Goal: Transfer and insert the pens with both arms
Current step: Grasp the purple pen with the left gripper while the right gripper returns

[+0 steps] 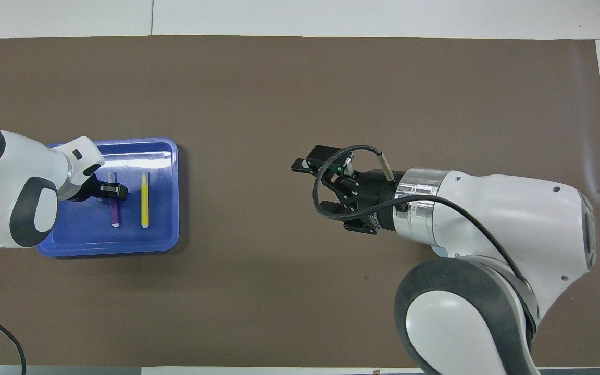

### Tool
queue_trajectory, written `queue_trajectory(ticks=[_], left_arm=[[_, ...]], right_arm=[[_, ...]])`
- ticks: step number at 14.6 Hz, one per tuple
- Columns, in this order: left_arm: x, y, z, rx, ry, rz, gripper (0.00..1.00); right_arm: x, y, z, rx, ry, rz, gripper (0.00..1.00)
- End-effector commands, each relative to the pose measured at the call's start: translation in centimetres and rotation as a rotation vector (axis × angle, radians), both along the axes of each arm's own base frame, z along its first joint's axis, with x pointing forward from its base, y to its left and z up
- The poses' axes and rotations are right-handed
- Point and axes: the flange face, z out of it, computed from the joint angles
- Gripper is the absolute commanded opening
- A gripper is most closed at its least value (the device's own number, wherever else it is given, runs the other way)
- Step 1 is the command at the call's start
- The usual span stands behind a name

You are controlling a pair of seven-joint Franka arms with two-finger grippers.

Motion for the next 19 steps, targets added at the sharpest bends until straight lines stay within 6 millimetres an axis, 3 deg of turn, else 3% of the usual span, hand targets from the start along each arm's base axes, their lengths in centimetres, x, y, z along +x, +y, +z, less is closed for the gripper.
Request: queue_trajectory(ticks=[1,4,7,12,16,19], left_arm=[[-0.4,0.1,-0.4,0.019,0.001,0.020,0.45],[-0.4,0.3,-0.3,0.020,0.001,0.026,0.27],[-0.4,0.3,-0.3,0.021,0.003,0.040,0.00],[0.4,0.5,0.6,0.022,-0.006,0.051,0.00],[3.1,-0.2,4.2,0.023,0.024,0.091,0.00],[4.3,-2.5,7.5,0.025,0.046,0.166,0.00]], right_arm=[[-0.2,-0.1,-0.1,0.016,0.004,-0.025,1.00],[-0.2,-0.1,-0.3,0.014,0.007,-0.024,1.00],[-0.2,-0.1,-0.3,0.014,0.007,-0.027,1.00],[-0.3,-0.1,-0.3,0.014,0.007,-0.027,1.00],[-0.3,-0.1,-0.3,0.013,0.006,-0.026,1.00],[-0.4,-0.2,-0.4,0.012,0.007,-0.026,1.00]])
